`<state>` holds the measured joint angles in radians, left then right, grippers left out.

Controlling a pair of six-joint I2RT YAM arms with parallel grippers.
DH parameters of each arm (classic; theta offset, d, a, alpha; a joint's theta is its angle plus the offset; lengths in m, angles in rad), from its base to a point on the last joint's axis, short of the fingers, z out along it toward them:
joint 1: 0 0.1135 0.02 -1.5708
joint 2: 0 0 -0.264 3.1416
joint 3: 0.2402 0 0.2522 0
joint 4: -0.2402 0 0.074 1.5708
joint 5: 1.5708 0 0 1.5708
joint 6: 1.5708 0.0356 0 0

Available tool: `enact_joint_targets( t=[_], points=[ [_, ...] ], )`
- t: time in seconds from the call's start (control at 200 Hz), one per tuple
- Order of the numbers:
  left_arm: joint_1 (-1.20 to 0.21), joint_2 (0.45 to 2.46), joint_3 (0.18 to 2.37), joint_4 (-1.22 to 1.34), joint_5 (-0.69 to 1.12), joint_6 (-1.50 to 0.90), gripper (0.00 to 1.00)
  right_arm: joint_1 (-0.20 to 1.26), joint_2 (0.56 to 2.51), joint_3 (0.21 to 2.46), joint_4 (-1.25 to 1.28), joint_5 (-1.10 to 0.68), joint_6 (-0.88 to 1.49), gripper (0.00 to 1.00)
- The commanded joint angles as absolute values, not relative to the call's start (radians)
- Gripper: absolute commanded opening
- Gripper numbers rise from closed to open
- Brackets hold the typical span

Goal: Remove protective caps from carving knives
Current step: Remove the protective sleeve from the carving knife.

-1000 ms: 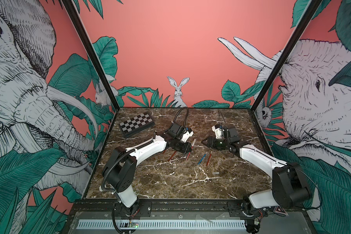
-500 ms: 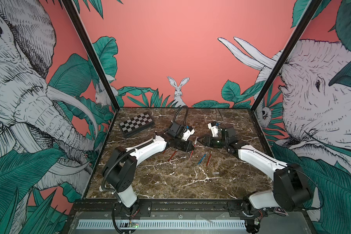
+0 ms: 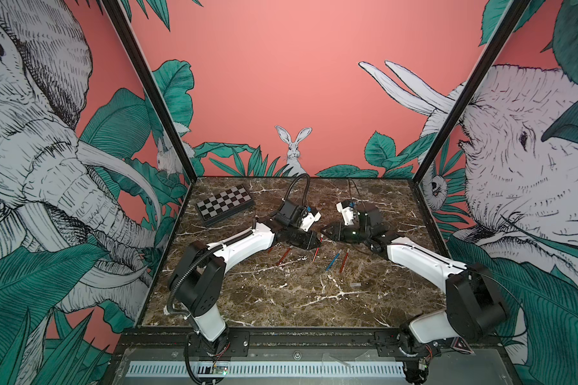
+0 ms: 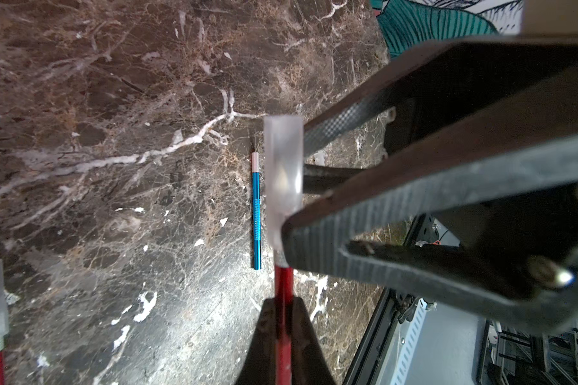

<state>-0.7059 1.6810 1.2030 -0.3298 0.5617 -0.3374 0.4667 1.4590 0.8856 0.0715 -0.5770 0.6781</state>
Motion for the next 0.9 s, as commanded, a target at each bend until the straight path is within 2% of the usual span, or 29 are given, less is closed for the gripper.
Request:
enact_joint_targets(
  t=[0.0, 0.36, 0.655, 0.775, 0.895],
  points=[
    [-0.710, 1.675, 1.187, -0.315, 0.574, -0.342, 0.09, 0.478, 1.469, 0.907, 0.131, -0.561, 0.696, 0.34],
    [-0.709, 1.683, 1.191, -0.304, 0.575, -0.349, 0.09, 0.495, 1.486, 0.893, 0.156, -0.535, 0.729, 0.24],
    [-0.710, 1.680, 1.187, -0.306, 0.576, -0.350, 0.09, 0.498, 1.508, 0.897, 0.159, -0.529, 0.745, 0.24],
    [-0.709, 1.681, 1.188, -0.306, 0.575, -0.348, 0.09, 0.499, 1.513, 0.898, 0.169, -0.531, 0.751, 0.15],
    [-0.709, 1.684, 1.189, -0.309, 0.574, -0.345, 0.09, 0.501, 1.504, 0.889, 0.178, -0.508, 0.767, 0.10]
  ],
)
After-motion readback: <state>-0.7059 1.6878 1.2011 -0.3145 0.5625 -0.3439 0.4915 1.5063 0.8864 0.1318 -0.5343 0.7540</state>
